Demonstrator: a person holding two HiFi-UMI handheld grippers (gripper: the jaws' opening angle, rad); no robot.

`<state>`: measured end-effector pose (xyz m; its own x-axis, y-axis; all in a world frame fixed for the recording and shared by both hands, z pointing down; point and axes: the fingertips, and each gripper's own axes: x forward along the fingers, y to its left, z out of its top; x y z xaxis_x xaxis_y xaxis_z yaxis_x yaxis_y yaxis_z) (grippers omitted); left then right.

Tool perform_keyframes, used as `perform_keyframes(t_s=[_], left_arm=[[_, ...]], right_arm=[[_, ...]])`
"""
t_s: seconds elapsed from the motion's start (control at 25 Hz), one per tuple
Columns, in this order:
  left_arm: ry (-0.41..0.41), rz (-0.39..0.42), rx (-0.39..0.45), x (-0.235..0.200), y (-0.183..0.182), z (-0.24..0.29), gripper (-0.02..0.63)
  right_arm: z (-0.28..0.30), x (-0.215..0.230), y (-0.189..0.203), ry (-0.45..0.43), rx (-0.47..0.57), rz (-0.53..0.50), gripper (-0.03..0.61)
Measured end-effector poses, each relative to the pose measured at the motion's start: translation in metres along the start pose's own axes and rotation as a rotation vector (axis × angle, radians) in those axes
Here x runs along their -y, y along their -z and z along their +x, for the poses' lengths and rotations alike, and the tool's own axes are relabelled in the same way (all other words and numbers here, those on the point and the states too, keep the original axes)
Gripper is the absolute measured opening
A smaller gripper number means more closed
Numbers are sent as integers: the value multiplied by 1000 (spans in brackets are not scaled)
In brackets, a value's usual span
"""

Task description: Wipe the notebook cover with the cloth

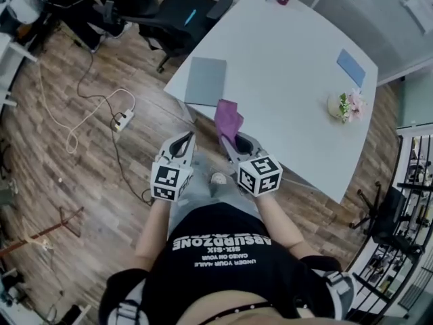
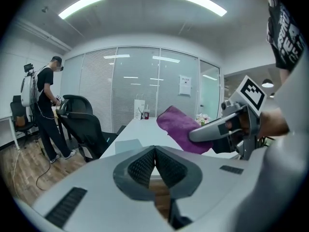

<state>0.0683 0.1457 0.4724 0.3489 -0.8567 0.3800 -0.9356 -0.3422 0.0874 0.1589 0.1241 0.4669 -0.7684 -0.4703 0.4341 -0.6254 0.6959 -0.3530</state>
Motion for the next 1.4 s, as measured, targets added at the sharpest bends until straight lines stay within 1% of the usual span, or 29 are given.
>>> perform_keyframes(t_s=[0.12, 0.2, 0.28, 0.44, 0.56, 0.72, 0.88, 1.0, 1.08, 1.2, 1.32, 1.4], left_arm=[[-19, -9, -34, -33, 3, 18, 17], [-11, 10, -53, -51, 4, 36, 17], [3, 22, -81, -67, 9, 56, 17], [50, 20, -127, -96, 23, 95, 17], [87, 35, -162, -115, 33, 119, 17], [152, 42, -214, -136, 42, 150, 17], [226, 43, -276, -149, 61, 177, 17], [276, 57, -311, -152, 73, 189, 17], [311, 76, -332, -153, 80, 197, 17], [363, 115, -371, -153, 94, 206, 17], [372, 138, -399, -155, 102, 210, 17], [369, 119, -397, -155, 102, 211, 17]], right_arm=[[33, 5, -10, -9, -34, -5, 95], [53, 11, -21, -12, -46, 4, 95], [77, 17, -32, -18, -62, -6, 95], [129, 33, -48, -7, -102, -33, 95], [165, 45, -58, 2, -120, 1, 95], [208, 68, -72, 14, -125, 78, 97], [248, 92, -82, 52, -134, 121, 97], [274, 105, -81, 93, -169, 101, 98], [290, 114, -76, 119, -198, 92, 98], [314, 124, -67, 134, -237, 102, 98], [332, 133, -59, 149, -284, 89, 98], [342, 138, -52, 151, -310, 83, 98]])
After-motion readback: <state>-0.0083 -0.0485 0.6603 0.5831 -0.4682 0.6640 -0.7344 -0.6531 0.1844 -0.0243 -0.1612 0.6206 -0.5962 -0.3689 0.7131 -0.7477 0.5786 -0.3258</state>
